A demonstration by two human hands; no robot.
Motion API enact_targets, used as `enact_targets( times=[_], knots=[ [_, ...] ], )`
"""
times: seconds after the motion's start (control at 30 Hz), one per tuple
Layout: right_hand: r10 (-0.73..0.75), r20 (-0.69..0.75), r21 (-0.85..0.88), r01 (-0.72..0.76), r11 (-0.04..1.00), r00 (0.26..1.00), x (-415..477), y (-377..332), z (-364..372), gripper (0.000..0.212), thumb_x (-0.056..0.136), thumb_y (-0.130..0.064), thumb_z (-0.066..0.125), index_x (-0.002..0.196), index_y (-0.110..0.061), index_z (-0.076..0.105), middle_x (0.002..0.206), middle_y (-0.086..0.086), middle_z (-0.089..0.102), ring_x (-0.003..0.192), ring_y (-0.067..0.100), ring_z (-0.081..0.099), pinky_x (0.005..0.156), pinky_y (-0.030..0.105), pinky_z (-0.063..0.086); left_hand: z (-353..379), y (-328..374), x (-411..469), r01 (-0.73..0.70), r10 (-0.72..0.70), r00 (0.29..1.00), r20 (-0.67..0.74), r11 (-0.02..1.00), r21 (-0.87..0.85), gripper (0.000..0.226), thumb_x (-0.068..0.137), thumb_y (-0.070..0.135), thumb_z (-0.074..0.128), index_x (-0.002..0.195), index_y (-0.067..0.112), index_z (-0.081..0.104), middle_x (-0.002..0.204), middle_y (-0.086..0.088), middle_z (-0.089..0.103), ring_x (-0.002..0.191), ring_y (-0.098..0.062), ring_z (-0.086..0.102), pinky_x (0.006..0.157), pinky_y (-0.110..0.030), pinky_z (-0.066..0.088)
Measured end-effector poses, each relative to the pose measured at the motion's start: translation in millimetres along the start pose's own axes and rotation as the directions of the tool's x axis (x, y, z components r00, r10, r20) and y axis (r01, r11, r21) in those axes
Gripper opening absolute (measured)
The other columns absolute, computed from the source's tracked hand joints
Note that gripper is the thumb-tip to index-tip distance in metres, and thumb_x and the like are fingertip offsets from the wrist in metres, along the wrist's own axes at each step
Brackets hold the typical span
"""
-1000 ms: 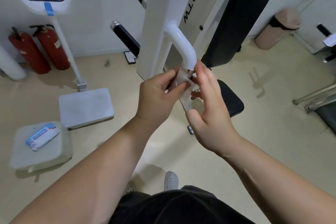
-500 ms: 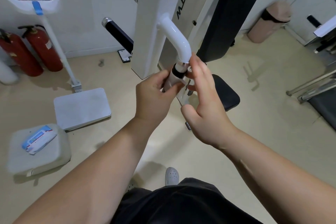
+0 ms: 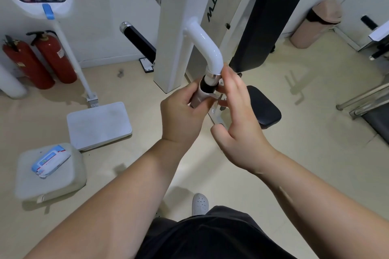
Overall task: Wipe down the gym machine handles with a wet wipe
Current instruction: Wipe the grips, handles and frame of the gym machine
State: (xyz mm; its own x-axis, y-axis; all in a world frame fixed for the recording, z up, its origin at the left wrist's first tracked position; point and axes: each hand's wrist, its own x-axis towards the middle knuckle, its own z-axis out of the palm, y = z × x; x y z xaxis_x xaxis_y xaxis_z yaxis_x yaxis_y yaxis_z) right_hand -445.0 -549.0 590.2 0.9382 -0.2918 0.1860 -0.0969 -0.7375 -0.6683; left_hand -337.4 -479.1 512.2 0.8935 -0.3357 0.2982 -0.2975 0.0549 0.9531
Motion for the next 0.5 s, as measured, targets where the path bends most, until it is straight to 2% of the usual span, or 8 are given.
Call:
enact_targets(
  times=[0.1, 0.2, 0.27, 0.33, 0.4, 0.5],
  knots=[
    [-0.019, 0.016, -0.016, 0.019, 1.0, 1.0, -0.3, 1.9, -4.1, 0.096, 0.078, 0.006, 0.044, 0.163, -0.022, 0.009, 0.165, -0.012, 0.01, 0.155, 0.014, 0.019, 0.12, 0.04, 0.031, -4.5, -12.9, -9.1, 0.065, -0.065, 0.998, 0.005, 0.998, 0.024, 0.024, 0.079, 0.04, 0.072, 0.102, 0.036, 0.072, 0.067, 0.005, 0.063, 0.067, -0.017, 0.054, 0.064, -0.024, 0.047],
    [-0.021, 0.028, -0.008, 0.022, 1.0, 0.999, 3.9, 4.0, -8.2, 0.094, 0.079, 0.009, 0.043, 0.163, -0.021, 0.011, 0.162, -0.015, 0.01, 0.154, 0.008, 0.019, 0.121, 0.039, 0.029, -14.4, -31.0, -16.3, 0.161, -0.17, 0.978, 0.118, 0.983, 0.087, 0.021, 0.084, 0.032, 0.074, 0.105, 0.035, 0.074, 0.073, 0.002, 0.069, 0.075, -0.025, 0.057, 0.07, -0.029, 0.05],
    [-0.019, 0.031, 0.001, 0.019, 1.0, 0.999, 5.4, 5.4, -9.3, 0.094, 0.08, 0.011, 0.044, 0.163, -0.02, 0.011, 0.162, -0.015, 0.011, 0.154, 0.01, 0.021, 0.122, 0.04, 0.029, -16.2, -30.3, -15.2, 0.175, -0.189, 0.973, 0.136, 0.979, 0.106, 0.02, 0.085, 0.027, 0.075, 0.104, 0.033, 0.075, 0.072, 0.005, 0.07, 0.074, -0.02, 0.057, 0.069, -0.025, 0.047],
    [-0.025, 0.036, 0.007, 0.024, 1.0, 0.999, 5.0, 6.2, -8.9, 0.095, 0.079, 0.01, 0.043, 0.163, -0.021, 0.011, 0.162, -0.014, 0.011, 0.154, 0.008, 0.019, 0.122, 0.037, 0.027, -10.9, -17.3, -10.6, 0.134, -0.139, 0.988, 0.066, 0.988, 0.08, 0.018, 0.083, 0.031, 0.074, 0.101, 0.036, 0.074, 0.069, 0.013, 0.067, 0.068, -0.008, 0.056, 0.065, -0.014, 0.043],
    [-0.036, 0.043, 0.021, 0.035, 0.999, 0.998, 4.2, 5.9, -7.5, 0.095, 0.077, 0.008, 0.042, 0.162, -0.02, 0.012, 0.166, -0.007, 0.012, 0.155, 0.004, 0.013, 0.124, 0.036, 0.026, -1.6, 0.0, -6.4, 0.06, -0.058, 0.998, -0.039, 0.997, 0.041, 0.018, 0.082, 0.033, 0.072, 0.1, 0.036, 0.073, 0.069, 0.019, 0.066, 0.068, -0.003, 0.059, 0.065, -0.009, 0.042],
    [-0.053, 0.063, 0.041, 0.05, 0.998, 0.997, 4.0, 5.9, -6.1, 0.094, 0.075, 0.007, 0.041, 0.163, -0.014, 0.013, 0.168, 0.0, 0.013, 0.157, 0.007, 0.011, 0.125, 0.044, 0.027, 4.2, 6.1, -9.1, 0.005, 0.0, 0.992, -0.123, 0.999, 0.036, 0.023, 0.084, 0.031, 0.072, 0.106, 0.036, 0.073, 0.071, 0.027, 0.064, 0.069, 0.004, 0.061, 0.066, -0.006, 0.043]
  ],
)
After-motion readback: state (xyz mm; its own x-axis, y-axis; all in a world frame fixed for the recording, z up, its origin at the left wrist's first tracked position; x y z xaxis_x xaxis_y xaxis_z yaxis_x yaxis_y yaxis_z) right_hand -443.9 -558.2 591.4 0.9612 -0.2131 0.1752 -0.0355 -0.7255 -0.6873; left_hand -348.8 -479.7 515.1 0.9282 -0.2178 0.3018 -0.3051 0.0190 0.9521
